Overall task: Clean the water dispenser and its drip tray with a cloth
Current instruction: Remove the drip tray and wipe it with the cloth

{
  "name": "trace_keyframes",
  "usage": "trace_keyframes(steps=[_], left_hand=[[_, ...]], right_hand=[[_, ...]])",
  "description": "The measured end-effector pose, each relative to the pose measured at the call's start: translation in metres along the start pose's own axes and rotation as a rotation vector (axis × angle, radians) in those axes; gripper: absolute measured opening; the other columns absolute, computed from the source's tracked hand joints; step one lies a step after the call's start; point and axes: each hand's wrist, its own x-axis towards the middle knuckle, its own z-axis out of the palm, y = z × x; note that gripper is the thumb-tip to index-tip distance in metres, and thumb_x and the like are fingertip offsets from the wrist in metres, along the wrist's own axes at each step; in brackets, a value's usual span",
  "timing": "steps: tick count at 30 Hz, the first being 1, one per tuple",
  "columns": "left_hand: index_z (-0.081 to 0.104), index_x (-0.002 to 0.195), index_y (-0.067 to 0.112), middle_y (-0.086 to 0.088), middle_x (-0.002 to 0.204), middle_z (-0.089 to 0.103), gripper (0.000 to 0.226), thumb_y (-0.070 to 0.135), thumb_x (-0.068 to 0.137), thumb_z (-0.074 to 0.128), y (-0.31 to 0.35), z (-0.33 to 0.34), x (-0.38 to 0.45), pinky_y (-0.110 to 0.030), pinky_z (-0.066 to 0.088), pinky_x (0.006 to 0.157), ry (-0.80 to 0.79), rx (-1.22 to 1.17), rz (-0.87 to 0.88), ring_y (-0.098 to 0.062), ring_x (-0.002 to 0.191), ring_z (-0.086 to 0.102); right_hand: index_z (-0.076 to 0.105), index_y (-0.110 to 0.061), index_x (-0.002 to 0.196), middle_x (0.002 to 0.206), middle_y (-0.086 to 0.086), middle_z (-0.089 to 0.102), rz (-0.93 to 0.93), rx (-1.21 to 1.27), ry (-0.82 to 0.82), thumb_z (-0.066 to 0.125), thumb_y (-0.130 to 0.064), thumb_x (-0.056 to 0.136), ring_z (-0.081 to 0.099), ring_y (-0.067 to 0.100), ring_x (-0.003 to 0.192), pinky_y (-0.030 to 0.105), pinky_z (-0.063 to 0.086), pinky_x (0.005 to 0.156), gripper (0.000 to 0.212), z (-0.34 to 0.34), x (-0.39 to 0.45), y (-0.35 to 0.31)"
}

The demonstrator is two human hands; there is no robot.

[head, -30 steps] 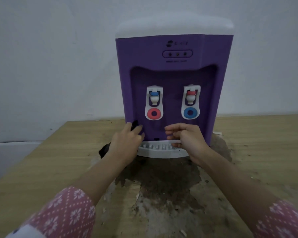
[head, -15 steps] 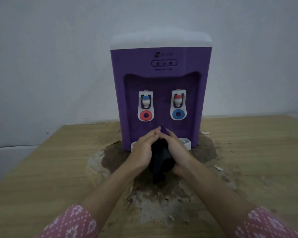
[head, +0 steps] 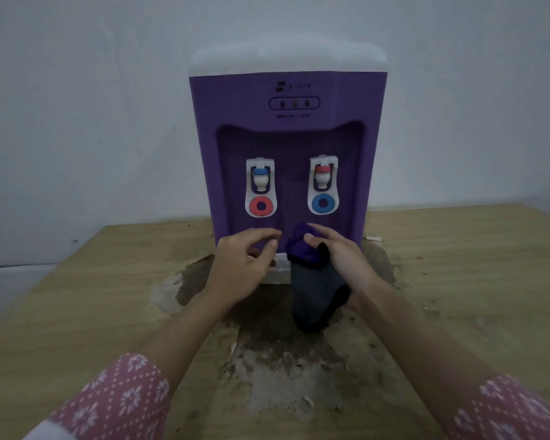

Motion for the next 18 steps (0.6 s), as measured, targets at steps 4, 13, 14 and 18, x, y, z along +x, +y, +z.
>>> trace_keyframes(steps=[4,13,14,18], left_hand=[[0.054,0.126,0.020,0.001,0.125,0.058,0.045,0.027,0.083,0.064,-0.029,0.002,0.007,-0.033,0.045,0.094,-0.331,0.390,-0.008,-0.013,0.112,0.053],[0.027,0.142,0.016,-0.007,0.140,0.037,0.067,0.037,0.086,0.058,-0.038,0.021,0.026,-0.044,0.027,0.103,-0.719,0.661,-0.157,-0.024,0.129,0.034],[0.029,0.141,0.016,-0.007,0.137,0.038,0.065,0.038,0.086,0.058,-0.037,0.021,0.027,-0.044,0.028,0.102,-0.730,0.675,-0.166,-0.025,0.127,0.034],[0.034,0.139,0.016,-0.007,0.132,0.035,0.063,0.039,0.086,0.059,-0.035,0.018,0.029,-0.037,0.031,0.100,-0.774,0.601,-0.198,-0.024,0.121,0.039]], right_hand=[[0.063,-0.028,0.094,0.090,-0.006,0.063,0.008,-0.041,0.030,0.064,-0.015,0.083,0.058,0.004,0.083,0.011,0.048,0.053,0.016,-0.017,0.008,-0.003],[0.062,-0.023,0.103,0.100,-0.001,0.062,0.040,-0.085,0.055,0.064,-0.016,0.083,0.057,0.009,0.089,0.016,0.046,0.065,0.021,-0.024,0.020,0.000],[0.062,-0.024,0.101,0.099,-0.001,0.062,0.040,-0.077,0.061,0.065,-0.016,0.082,0.058,0.009,0.089,0.017,0.046,0.066,0.020,-0.024,0.020,0.001],[0.064,-0.027,0.090,0.085,-0.008,0.063,0.044,-0.031,0.088,0.066,-0.015,0.081,0.059,0.003,0.078,0.015,0.048,0.055,0.015,-0.027,0.018,0.001]])
